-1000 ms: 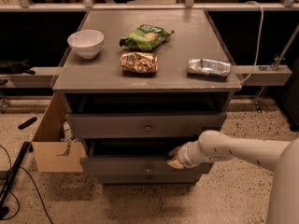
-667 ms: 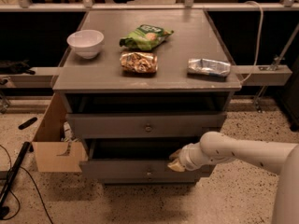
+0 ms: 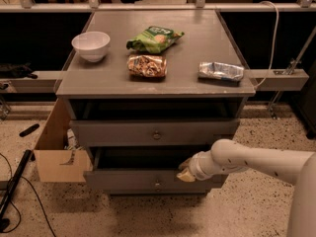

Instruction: Open middle drawer

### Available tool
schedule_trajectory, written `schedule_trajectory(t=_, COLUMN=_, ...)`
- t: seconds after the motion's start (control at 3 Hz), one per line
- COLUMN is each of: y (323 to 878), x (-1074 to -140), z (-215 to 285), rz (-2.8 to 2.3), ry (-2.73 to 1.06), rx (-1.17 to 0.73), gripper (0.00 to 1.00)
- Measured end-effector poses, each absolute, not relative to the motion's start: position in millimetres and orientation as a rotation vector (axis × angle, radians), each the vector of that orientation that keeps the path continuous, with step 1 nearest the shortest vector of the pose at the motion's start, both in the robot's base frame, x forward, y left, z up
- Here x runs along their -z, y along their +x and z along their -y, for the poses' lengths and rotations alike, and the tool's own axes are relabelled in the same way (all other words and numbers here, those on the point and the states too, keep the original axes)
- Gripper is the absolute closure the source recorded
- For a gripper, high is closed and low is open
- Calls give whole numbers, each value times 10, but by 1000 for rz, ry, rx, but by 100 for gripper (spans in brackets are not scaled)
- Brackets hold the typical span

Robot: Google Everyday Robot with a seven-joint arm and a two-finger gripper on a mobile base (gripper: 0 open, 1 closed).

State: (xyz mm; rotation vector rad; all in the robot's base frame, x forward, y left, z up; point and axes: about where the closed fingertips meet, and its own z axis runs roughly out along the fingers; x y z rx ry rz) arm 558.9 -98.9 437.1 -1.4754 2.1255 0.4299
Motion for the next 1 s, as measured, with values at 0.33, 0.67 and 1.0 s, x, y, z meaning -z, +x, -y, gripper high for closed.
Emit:
schedule_trajectory(t=0.33, y=5589, x=-4371, z=988, rz=-2126, ry=-1475, rx=-430, gripper=27)
schedule_trajectory(t=0.67, y=5589, x=-4371, z=988, rz=-2126, ry=-1475, rx=-430, gripper=4)
schedule_trajectory(t=1.0, y=5589, x=-4370, z=988, rz=-2126, ry=-1475, rx=-430, gripper=100)
